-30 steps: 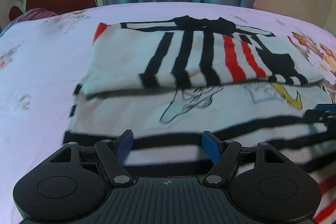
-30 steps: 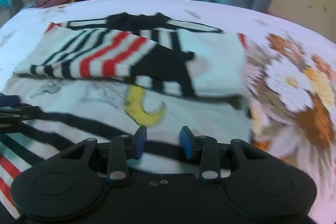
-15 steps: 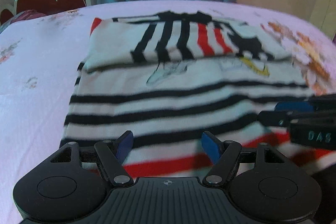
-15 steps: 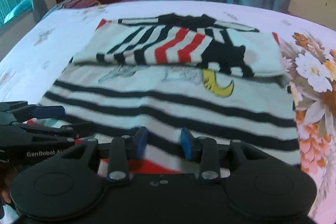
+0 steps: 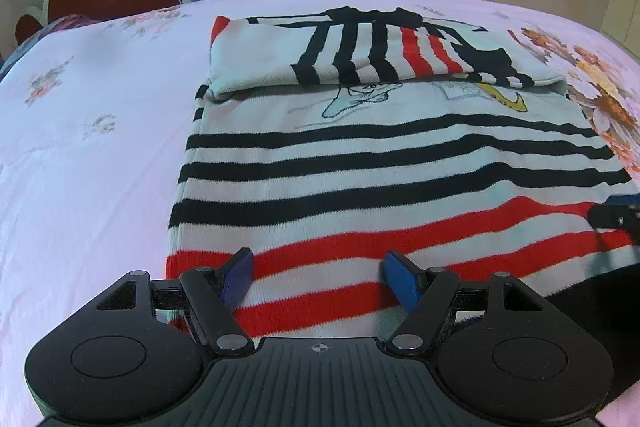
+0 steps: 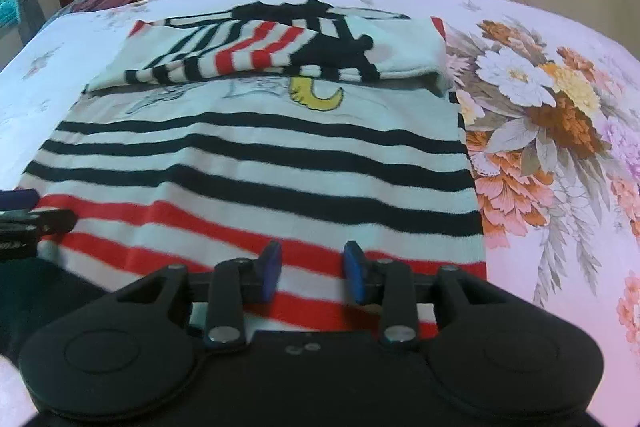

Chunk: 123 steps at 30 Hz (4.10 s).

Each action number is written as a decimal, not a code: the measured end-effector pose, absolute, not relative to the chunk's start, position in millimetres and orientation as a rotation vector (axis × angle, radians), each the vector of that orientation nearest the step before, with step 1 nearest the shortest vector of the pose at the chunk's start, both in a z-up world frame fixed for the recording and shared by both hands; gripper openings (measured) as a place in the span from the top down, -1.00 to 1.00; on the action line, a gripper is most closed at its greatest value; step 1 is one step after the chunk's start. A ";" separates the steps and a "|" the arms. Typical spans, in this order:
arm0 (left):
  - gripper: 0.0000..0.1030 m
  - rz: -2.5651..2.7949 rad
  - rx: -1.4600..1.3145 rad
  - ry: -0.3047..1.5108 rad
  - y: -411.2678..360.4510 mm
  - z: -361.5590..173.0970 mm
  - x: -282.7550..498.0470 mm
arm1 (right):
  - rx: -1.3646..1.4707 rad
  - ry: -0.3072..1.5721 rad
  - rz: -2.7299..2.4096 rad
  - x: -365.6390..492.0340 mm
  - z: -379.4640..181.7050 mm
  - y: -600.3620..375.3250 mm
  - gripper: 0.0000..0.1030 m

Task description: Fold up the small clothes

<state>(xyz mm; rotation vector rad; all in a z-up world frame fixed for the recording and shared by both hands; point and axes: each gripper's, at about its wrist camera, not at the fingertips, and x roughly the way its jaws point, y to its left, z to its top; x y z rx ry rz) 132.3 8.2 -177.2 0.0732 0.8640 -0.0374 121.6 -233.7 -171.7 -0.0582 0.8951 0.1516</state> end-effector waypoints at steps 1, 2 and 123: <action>-0.38 -0.037 0.073 0.864 7.4 -176.6 130.7 | -0.051 0.895 0.156 118.6 -171.1 -232.4 0.34; -0.38 -0.038 0.072 0.864 7.2 -176.2 128.2 | -0.042 0.894 0.159 114.5 -171.0 -230.8 0.32; 0.85 -0.013 -0.287 0.777 33.2 -121.0 414.1 | 0.533 0.877 0.122 390.3 -139.6 -335.1 0.81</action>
